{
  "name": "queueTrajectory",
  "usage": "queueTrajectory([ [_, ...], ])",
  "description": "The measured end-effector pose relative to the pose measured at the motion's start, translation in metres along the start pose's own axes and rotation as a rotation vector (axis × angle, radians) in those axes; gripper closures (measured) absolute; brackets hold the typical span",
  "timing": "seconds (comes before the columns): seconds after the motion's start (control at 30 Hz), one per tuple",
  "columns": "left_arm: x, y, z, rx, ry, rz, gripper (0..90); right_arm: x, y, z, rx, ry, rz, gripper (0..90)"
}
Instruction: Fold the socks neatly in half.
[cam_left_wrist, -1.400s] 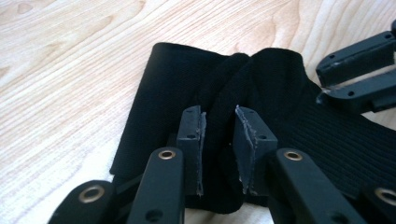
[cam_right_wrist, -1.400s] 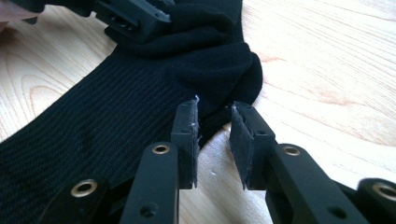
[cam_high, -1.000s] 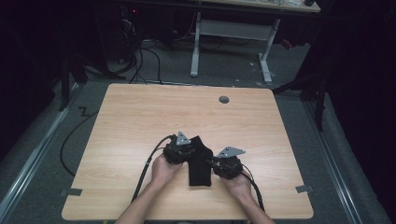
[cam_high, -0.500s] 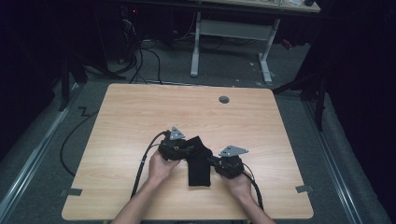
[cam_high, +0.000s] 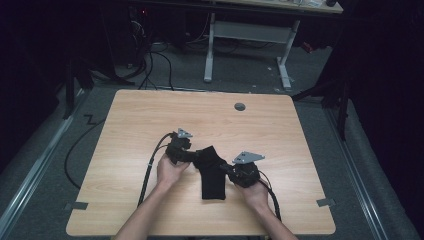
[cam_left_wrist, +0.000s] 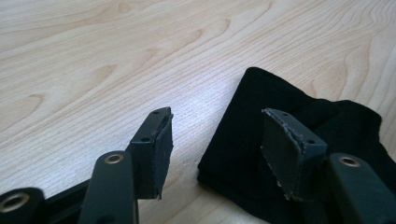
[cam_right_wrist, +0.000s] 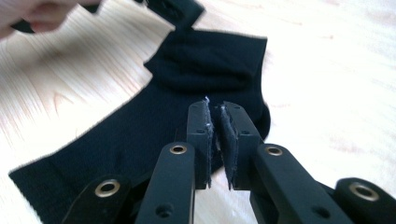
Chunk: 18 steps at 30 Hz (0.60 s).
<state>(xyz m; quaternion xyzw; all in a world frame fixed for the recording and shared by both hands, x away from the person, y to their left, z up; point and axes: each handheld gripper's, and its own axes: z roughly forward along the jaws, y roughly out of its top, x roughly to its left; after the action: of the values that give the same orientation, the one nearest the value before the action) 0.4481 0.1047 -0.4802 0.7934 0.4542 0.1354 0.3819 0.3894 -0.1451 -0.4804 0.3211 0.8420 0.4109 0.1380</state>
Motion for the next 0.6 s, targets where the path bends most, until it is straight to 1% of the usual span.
queueTrajectory([
  [0.1,0.000,0.000,0.004,0.013,-0.001,0.004,43.2,0.000,0.008,0.002,-0.010,0.003,-0.002,82.3],
  [0.23,0.003,-0.003,0.010,0.049,0.000,0.002,43.2,0.001,0.018,0.011,-0.007,0.014,0.001,82.4],
  [0.3,0.004,-0.004,0.012,0.057,-0.010,-0.001,43.5,0.002,0.023,0.016,-0.005,0.017,0.003,82.3],
  [0.43,0.003,-0.005,0.014,0.066,-0.012,0.008,45.5,0.004,0.033,0.030,-0.001,0.008,0.003,82.9],
  [0.53,0.004,-0.005,0.014,0.065,-0.015,0.014,46.0,0.002,0.039,0.037,0.006,0.001,0.020,82.9],
  [0.6,0.003,-0.005,0.014,0.066,-0.010,0.031,46.1,0.002,0.042,0.042,0.011,-0.010,0.021,82.8],
])
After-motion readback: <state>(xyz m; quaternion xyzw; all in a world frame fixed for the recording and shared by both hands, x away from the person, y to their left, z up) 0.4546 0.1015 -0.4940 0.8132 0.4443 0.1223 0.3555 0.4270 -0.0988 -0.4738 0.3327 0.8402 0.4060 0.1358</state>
